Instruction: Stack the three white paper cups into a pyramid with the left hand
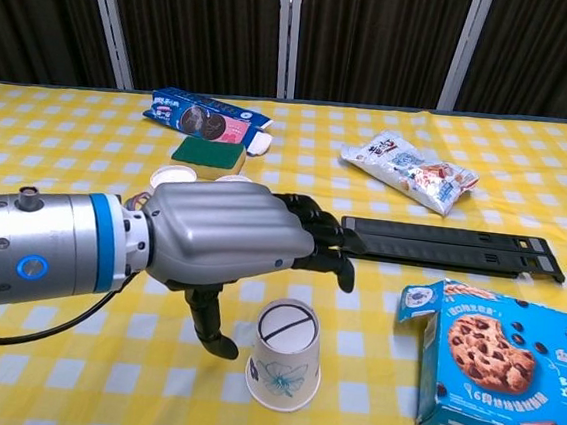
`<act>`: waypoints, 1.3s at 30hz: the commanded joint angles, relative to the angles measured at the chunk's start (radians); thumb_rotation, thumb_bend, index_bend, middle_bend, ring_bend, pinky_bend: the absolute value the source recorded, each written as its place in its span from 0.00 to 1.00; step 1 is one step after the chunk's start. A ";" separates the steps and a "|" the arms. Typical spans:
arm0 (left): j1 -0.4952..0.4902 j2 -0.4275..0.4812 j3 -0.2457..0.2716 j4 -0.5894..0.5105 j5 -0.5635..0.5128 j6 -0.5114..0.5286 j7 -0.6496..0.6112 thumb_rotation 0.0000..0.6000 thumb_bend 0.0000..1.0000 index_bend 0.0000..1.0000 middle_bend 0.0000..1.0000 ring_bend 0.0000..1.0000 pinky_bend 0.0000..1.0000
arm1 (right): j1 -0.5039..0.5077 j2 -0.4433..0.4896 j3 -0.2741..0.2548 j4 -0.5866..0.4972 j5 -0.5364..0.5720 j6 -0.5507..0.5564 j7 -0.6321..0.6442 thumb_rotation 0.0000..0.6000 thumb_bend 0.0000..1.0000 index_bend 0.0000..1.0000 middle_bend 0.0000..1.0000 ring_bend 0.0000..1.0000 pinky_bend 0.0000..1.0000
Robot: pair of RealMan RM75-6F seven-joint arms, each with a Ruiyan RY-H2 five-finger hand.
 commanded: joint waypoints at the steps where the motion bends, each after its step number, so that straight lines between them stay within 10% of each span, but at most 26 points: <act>1: -0.003 -0.008 0.001 0.004 -0.009 -0.004 0.008 1.00 0.18 0.36 0.00 0.00 0.00 | 0.000 0.000 0.000 0.000 0.000 -0.001 0.001 1.00 0.10 0.05 0.00 0.00 0.00; 18: 0.009 0.027 -0.009 -0.013 -0.020 0.030 -0.017 1.00 0.24 0.44 0.00 0.00 0.00 | -0.001 0.000 -0.002 -0.001 -0.005 0.001 -0.005 1.00 0.10 0.05 0.00 0.00 0.00; 39: 0.046 0.300 -0.173 -0.057 -0.157 0.126 -0.163 1.00 0.23 0.43 0.00 0.00 0.00 | 0.001 -0.003 -0.003 -0.004 -0.004 -0.005 -0.016 1.00 0.10 0.05 0.00 0.00 0.00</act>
